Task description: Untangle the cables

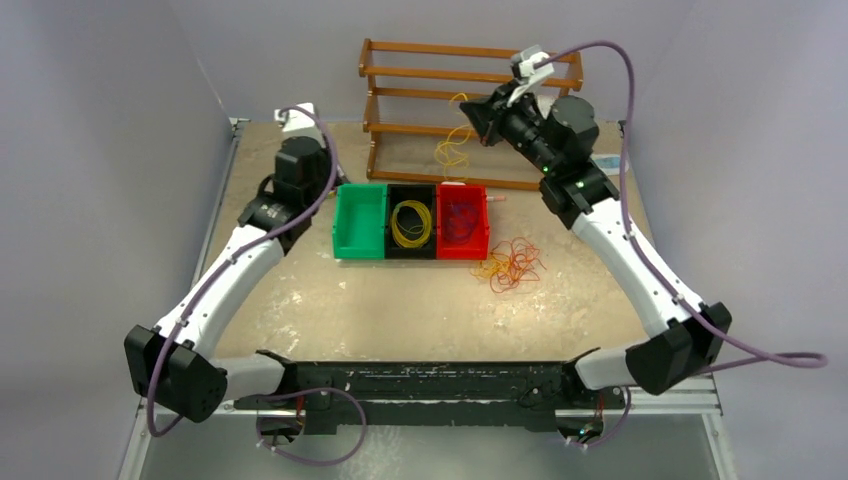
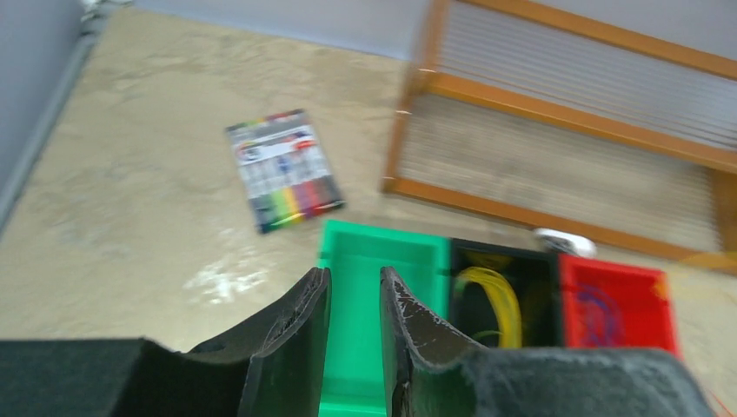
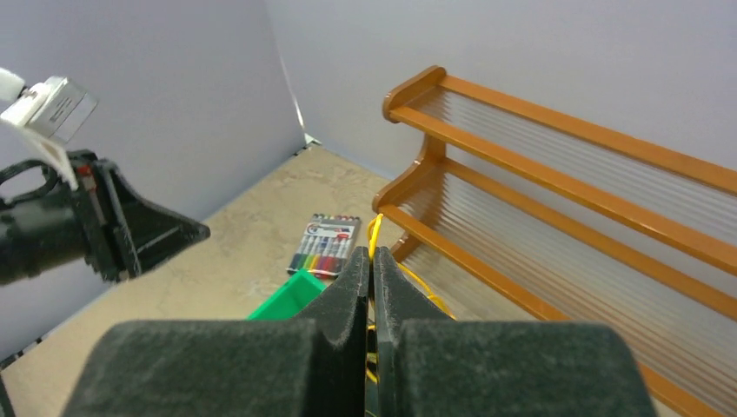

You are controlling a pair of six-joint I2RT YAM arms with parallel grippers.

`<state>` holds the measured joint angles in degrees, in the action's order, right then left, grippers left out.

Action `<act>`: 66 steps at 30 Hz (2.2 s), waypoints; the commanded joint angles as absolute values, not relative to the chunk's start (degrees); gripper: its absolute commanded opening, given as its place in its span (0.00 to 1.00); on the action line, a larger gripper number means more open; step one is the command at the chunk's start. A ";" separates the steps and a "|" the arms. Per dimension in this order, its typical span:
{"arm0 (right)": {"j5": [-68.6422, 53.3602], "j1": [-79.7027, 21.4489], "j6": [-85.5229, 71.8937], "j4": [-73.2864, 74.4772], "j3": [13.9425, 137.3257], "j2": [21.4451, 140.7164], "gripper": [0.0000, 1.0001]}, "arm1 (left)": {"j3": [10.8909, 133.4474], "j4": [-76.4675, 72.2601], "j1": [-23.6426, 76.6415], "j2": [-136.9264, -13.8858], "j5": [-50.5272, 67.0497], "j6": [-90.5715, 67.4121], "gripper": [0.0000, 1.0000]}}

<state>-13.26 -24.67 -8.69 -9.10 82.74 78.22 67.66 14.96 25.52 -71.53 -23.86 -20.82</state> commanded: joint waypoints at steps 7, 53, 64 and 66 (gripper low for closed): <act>-17.73 -28.17 -8.69 -14.50 91.20 87.87 0.00 | 66.66 15.47 12.66 -71.52 -16.98 -21.36 0.27; -25.22 -31.40 -11.65 -19.77 79.30 103.22 0.00 | 62.84 14.37 10.28 -72.07 -17.99 -23.47 0.39; -19.11 -33.55 -6.55 -11.57 82.09 109.13 0.00 | 62.41 13.63 10.20 -72.16 -16.07 -23.71 0.39; -16.65 -34.47 -5.17 -9.09 83.54 110.49 0.00 | 62.40 13.54 10.20 -72.14 -15.99 -23.73 0.39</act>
<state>-21.41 -32.80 -8.86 -13.80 79.53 109.21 62.87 16.78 10.57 -72.34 -16.84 -23.07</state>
